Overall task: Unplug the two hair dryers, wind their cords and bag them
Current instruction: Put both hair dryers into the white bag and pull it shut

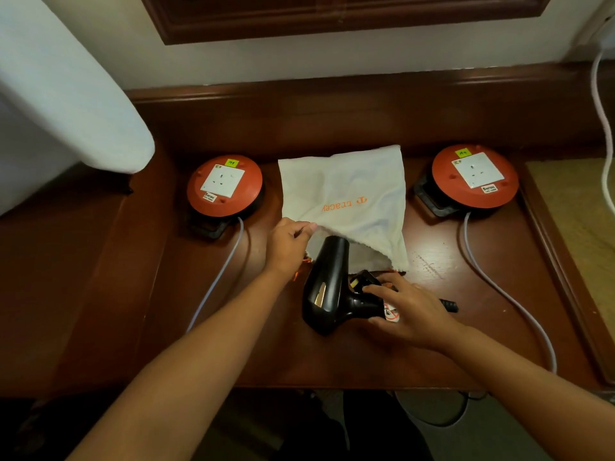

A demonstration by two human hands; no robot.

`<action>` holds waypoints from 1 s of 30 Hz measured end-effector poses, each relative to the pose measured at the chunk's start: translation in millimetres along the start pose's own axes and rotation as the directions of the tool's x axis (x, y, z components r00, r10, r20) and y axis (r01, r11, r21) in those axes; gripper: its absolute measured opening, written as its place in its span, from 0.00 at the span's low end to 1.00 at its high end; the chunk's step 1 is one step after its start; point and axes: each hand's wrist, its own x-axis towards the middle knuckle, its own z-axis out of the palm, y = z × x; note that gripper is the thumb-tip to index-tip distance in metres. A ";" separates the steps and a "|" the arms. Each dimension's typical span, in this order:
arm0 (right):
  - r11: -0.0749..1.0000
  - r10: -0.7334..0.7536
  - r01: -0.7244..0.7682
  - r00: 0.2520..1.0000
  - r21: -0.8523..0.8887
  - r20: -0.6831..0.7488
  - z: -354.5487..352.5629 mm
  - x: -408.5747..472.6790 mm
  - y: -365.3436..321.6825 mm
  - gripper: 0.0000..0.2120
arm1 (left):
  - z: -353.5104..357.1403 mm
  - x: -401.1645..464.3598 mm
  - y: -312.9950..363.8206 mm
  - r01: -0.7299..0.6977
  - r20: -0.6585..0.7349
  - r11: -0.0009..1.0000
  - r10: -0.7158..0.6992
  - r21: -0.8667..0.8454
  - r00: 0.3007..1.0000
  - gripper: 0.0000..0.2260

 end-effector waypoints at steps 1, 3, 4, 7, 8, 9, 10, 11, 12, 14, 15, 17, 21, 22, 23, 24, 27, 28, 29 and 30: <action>1.000 0.012 -0.012 1.000 0.012 -0.004 0.4 5.7 -0.9 0.28 | -1.2 -2.5 1.8 -0.007 -0.006 1.000 0.007 -0.027 1.000 0.07; 0.999 0.035 -0.034 0.999 0.039 -0.030 1.3 16.6 -1.7 0.28 | -3.7 -7.7 3.4 -0.030 -0.012 0.999 0.030 -0.035 0.999 0.08; 0.997 0.051 -0.049 0.998 0.056 -0.044 2.0 22.2 -1.4 0.28 | -4.8 -10.3 2.2 -0.037 -0.014 0.999 0.036 -0.020 0.999 0.08; 0.988 0.128 -0.122 0.990 0.096 -0.064 2.3 38.6 -2.8 0.27 | -8.9 -17.0 -5.6 -0.036 -0.056 0.999 0.036 0.001 0.998 0.10; 0.984 0.154 -0.146 0.985 0.105 -0.073 2.5 43.7 -4.2 0.27 | -9.7 -19.3 -10.6 -0.022 -0.071 1.000 0.022 -0.002 0.997 0.10; 0.978 0.180 -0.170 0.980 0.118 -0.080 2.9 48.2 -5.9 0.27 | -10.5 -22.4 -15.3 0.000 -0.082 1.000 -0.001 -0.014 0.997 0.11; 0.973 0.204 -0.191 0.975 0.132 -0.088 3.5 51.7 -7.7 0.27 | -11.0 -26.3 -19.6 0.019 -0.095 0.999 -0.022 -0.038 0.995 0.11; 0.967 0.222 -0.208 0.970 0.146 -0.094 4.8 54.8 -9.6 0.27 | -11.5 -30.2 -23.8 0.031 -0.111 0.998 -0.038 -0.061 0.993 0.11; 0.963 0.238 -0.221 0.966 0.155 -0.098 6.5 57.3 -12.3 0.27 | -11.5 -34.0 -27.4 0.035 -0.131 0.996 -0.045 -0.081 0.990 0.11; 0.954 0.265 -0.245 0.959 0.172 -0.100 12.8 62.1 -19.2 0.27 | -11.3 -43.1 -30.4 0.036 -0.163 0.994 -0.053 -0.106 0.985 0.11; 0.949 0.280 -0.259 0.955 0.181 -0.102 17.1 64.4 -23.5 0.27 | -10.9 -48.3 -30.8 0.037 -0.174 0.993 -0.056 -0.112 0.983 0.11; 0.932 0.329 -0.303 0.937 0.199 -0.119 27.3 68.9 -32.7 0.27 | -9.8 -59.1 -34.9 0.019 -0.201 0.996 -0.036 -0.084 0.979 0.11; 0.908 0.402 -0.364 0.896 0.205 -0.191 42.5 80.9 -48.4 0.26 | -5.7 -76.0 -48.1 0.020 -0.200 0.999 -0.025 -0.027 0.980 0.11; 0.899 0.423 -0.382 0.886 0.215 -0.191 44.8 84.5 -51.3 0.26 | -4.0 -77.3 -50.1 0.026 -0.185 1.000 -0.027 -0.008 0.982 0.11; 0.890 0.440 -0.398 0.879 0.224 -0.187 47.1 88.0 -53.7 0.26 | -2.4 -78.4 -51.2 0.029 -0.171 1.000 -0.028 0.003 0.985 0.12; 0.885 0.450 -0.408 0.874 0.226 -0.182 49.6 91.1 -55.6 0.26 | -1.0 -79.1 -51.8 0.039 -0.157 0.999 -0.039 -0.001 0.987 0.13; 0.880 0.462 -0.428 0.872 0.206 -0.161 56.0 96.5 -59.0 0.25 | 0.1 -76.6 -54.8 0.135 -0.148 0.989 -0.141 -0.053 0.979 0.16; 0.880 0.464 -0.433 0.873 0.196 -0.154 58.5 97.4 -59.4 0.25 | -0.4 -75.1 -56.7 0.161 -0.146 0.984 -0.171 -0.075 0.974 0.17; 0.881 0.463 -0.434 0.873 0.190 -0.151 60.6 98.1 -59.8 0.25 | -1.0 -73.7 -57.4 0.177 -0.142 0.981 -0.187 -0.085 0.972 0.18; 0.881 0.463 -0.434 0.873 0.189 -0.151 62.7 99.3 -60.2 0.25 | -1.8 -72.4 -57.8 0.186 -0.139 0.979 -0.195 -0.079 0.971 0.18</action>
